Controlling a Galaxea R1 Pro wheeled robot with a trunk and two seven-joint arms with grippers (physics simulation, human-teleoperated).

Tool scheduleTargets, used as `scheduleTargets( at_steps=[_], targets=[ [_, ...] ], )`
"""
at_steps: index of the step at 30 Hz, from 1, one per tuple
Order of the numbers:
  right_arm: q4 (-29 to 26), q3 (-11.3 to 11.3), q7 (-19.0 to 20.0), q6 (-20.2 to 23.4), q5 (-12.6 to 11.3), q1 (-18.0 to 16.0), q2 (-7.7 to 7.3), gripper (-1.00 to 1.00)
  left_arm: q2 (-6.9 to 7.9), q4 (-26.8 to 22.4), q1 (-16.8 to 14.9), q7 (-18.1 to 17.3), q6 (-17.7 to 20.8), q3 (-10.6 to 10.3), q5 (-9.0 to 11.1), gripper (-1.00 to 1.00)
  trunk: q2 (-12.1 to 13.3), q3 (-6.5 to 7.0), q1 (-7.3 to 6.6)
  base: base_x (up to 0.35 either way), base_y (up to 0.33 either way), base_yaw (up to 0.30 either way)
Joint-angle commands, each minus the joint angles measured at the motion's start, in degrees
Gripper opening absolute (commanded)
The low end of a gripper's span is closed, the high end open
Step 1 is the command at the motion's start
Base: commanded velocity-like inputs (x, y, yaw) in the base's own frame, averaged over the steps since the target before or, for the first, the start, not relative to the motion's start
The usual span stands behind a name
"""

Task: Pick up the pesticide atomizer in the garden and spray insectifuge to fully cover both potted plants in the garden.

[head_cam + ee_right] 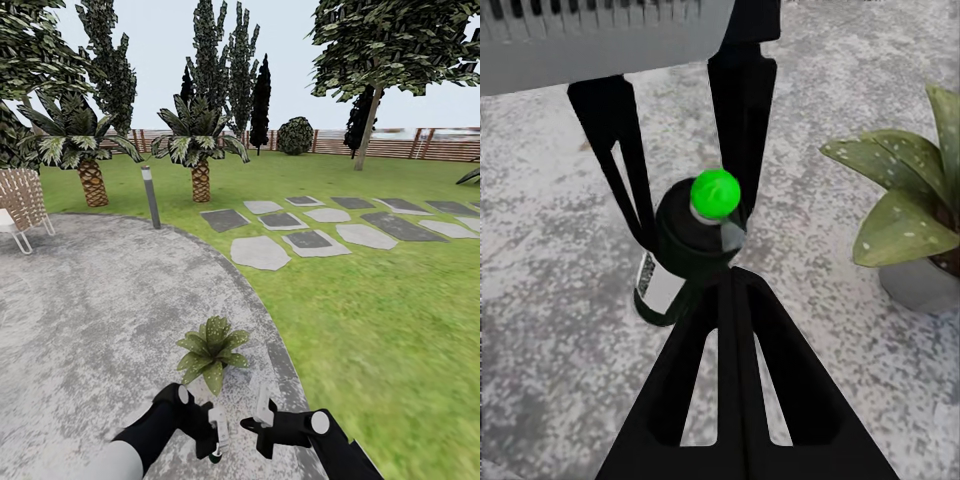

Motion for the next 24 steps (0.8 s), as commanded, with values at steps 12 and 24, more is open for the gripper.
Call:
scheduleTargets(
  at_steps=[12,24],
  targets=[
    [0.0,-0.1,0.0,-0.3,0.6,0.0,0.05,-1.0,-1.16,-0.1,0.8,-0.3,0.4,-0.8,0.5,-1.0,0.0,-0.06,-0.01,0.0,0.0,0.0],
    [0.1,-0.1,0.0,-0.3,0.6,0.0,0.02,-1.0,-1.0,-0.2,0.8,-0.6,0.2,-0.8,4.3,-1.0,0.0,-0.06,-0.01,0.0,0.0,0.0]
  ],
)
